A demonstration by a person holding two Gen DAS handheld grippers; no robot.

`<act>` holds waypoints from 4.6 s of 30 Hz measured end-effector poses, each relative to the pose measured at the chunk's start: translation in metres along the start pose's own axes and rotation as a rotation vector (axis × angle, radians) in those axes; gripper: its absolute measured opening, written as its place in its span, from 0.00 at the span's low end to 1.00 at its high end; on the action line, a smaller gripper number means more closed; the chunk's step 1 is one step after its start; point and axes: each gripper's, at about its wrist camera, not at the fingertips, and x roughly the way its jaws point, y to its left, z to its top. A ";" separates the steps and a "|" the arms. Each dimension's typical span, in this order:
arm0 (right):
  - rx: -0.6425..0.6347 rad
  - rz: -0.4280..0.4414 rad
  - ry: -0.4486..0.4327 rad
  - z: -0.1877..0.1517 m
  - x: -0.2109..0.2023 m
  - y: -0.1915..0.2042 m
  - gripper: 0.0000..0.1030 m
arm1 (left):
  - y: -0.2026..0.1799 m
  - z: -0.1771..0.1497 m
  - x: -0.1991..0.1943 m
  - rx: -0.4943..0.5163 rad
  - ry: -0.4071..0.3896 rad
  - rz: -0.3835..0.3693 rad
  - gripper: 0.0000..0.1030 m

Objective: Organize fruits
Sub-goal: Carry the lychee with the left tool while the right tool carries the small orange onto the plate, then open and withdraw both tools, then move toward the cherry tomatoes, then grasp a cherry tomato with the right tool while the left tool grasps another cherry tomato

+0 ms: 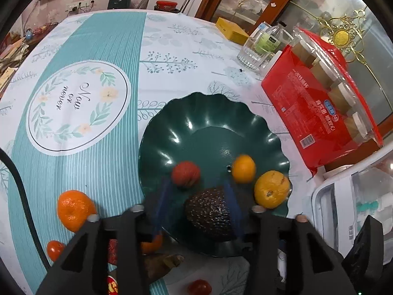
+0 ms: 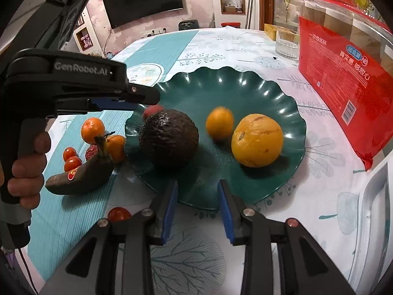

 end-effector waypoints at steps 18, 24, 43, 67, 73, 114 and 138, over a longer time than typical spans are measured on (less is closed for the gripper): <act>0.042 0.024 -0.069 -0.015 -0.063 0.008 0.47 | -0.010 -0.047 -0.086 -0.029 -0.043 0.073 0.54; 0.056 0.040 -0.082 -0.031 -0.082 0.010 0.48 | -0.014 -0.082 -0.112 -0.033 -0.054 0.109 0.54; 0.082 0.161 0.072 -0.087 -0.077 0.006 0.48 | 0.023 -0.173 -0.139 -0.200 0.016 0.300 0.56; 0.284 0.070 0.093 -0.095 -0.067 0.051 0.48 | 0.093 -0.158 -0.170 -0.056 0.032 0.243 0.57; 0.375 -0.004 0.066 -0.107 -0.070 0.085 0.48 | 0.120 -0.148 -0.170 0.023 0.052 0.186 0.57; 0.185 -0.124 0.000 -0.054 0.005 0.102 0.47 | 0.155 -0.062 -0.052 0.065 0.132 0.101 0.50; 0.157 -0.140 0.019 -0.034 0.010 0.110 0.27 | 0.153 -0.062 -0.045 0.022 0.183 -0.004 0.23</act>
